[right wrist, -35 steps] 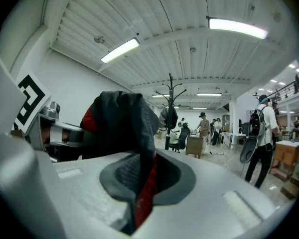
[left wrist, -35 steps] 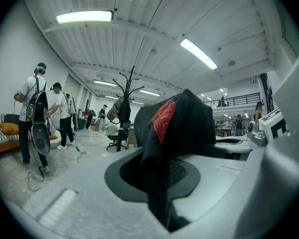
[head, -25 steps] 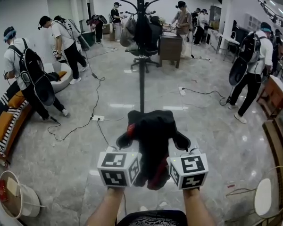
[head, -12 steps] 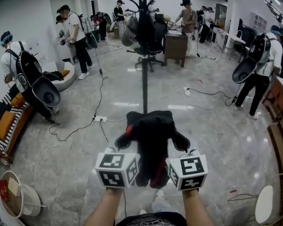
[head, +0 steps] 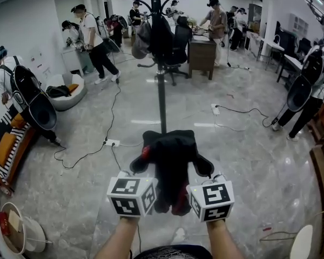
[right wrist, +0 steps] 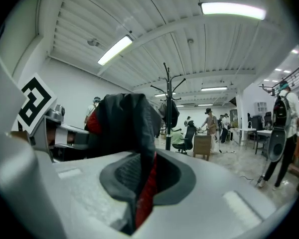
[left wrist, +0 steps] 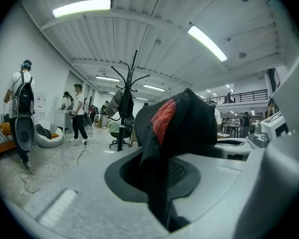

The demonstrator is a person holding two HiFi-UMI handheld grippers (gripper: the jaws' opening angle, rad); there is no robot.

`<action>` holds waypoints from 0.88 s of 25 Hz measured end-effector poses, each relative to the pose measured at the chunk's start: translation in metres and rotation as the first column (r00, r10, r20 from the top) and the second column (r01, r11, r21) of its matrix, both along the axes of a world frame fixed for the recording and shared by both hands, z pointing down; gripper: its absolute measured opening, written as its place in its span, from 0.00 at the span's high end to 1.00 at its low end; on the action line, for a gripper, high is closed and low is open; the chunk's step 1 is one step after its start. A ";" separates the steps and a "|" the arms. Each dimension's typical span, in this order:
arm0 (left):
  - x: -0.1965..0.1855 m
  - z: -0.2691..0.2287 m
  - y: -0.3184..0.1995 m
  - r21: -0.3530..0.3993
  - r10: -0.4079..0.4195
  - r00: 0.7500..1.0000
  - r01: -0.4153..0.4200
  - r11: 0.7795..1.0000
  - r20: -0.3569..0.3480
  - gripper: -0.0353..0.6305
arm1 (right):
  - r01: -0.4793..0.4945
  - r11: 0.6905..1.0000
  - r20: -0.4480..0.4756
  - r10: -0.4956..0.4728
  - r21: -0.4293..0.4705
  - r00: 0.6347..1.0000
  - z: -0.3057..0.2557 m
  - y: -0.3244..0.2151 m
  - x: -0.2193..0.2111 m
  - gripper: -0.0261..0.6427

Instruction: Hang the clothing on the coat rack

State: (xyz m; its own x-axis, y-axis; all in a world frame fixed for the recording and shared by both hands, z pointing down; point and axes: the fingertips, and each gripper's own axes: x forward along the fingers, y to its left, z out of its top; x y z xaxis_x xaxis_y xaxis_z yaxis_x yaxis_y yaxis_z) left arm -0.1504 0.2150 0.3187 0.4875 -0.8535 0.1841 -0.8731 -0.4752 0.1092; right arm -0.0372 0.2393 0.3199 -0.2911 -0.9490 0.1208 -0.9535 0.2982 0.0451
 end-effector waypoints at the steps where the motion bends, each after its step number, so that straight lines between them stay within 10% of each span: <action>1: 0.004 0.001 -0.006 -0.002 -0.001 1.000 0.001 1.000 0.000 0.90 | 0.003 1.000 0.002 -0.003 0.000 1.000 0.000 -0.007 0.004 0.91; 22: 0.067 -0.003 -0.101 -0.006 -0.042 0.999 0.042 0.999 0.020 0.90 | 0.039 0.999 0.021 -0.040 0.009 0.999 -0.001 -0.108 0.072 0.91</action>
